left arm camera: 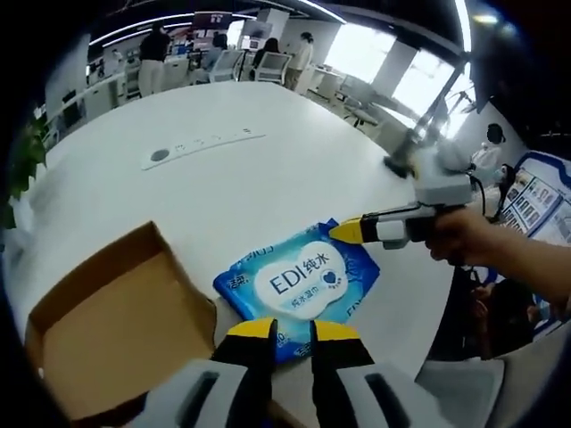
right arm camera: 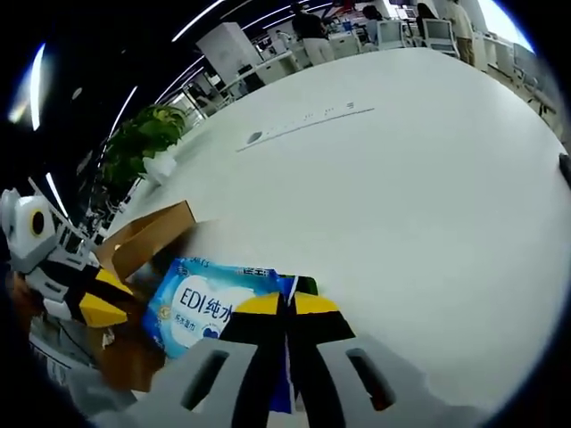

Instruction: Operate the shoe box by opening the lid, removing the specified soft item, and placing it in the target area until the item is outside and the box remains undamaged.

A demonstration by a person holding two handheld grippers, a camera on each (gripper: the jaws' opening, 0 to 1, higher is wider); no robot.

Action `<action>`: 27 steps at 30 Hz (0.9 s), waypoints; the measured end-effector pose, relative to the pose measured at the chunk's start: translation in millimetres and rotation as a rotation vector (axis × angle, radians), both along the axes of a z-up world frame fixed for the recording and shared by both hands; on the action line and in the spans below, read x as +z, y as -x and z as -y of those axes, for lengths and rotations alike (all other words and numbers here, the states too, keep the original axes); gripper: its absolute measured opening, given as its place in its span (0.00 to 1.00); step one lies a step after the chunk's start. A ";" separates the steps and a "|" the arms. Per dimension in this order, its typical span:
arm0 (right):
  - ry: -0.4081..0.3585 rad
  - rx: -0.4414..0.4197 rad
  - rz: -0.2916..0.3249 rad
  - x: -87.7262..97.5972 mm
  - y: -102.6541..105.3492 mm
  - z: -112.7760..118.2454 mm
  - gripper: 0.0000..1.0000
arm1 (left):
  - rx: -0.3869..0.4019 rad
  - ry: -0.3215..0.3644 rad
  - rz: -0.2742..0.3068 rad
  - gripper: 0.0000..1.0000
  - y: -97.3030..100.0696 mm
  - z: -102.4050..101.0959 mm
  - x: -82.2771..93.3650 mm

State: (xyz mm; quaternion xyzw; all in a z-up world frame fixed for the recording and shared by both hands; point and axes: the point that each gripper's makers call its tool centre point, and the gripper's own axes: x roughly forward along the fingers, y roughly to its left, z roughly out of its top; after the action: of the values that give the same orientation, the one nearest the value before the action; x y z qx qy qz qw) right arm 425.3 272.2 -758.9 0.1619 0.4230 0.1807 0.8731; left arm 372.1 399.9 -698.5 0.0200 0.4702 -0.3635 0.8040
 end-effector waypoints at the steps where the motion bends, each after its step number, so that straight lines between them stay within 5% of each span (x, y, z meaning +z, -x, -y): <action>1: 0.002 0.001 0.002 -0.1 -0.4 0.4 0.02 | 0.001 0.008 0.002 0.15 0.5 0.8 1.4; 27: 0.197 0.149 0.101 30.8 13.1 6.8 0.13 | -0.035 0.017 0.099 0.25 11.0 -21.3 29.2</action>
State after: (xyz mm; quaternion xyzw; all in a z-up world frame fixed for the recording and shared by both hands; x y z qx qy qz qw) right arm 412.2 265.4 -728.2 0.0344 0.4051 0.2106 0.8890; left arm 361.0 421.3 -669.3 0.0393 0.4262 -0.3800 0.8200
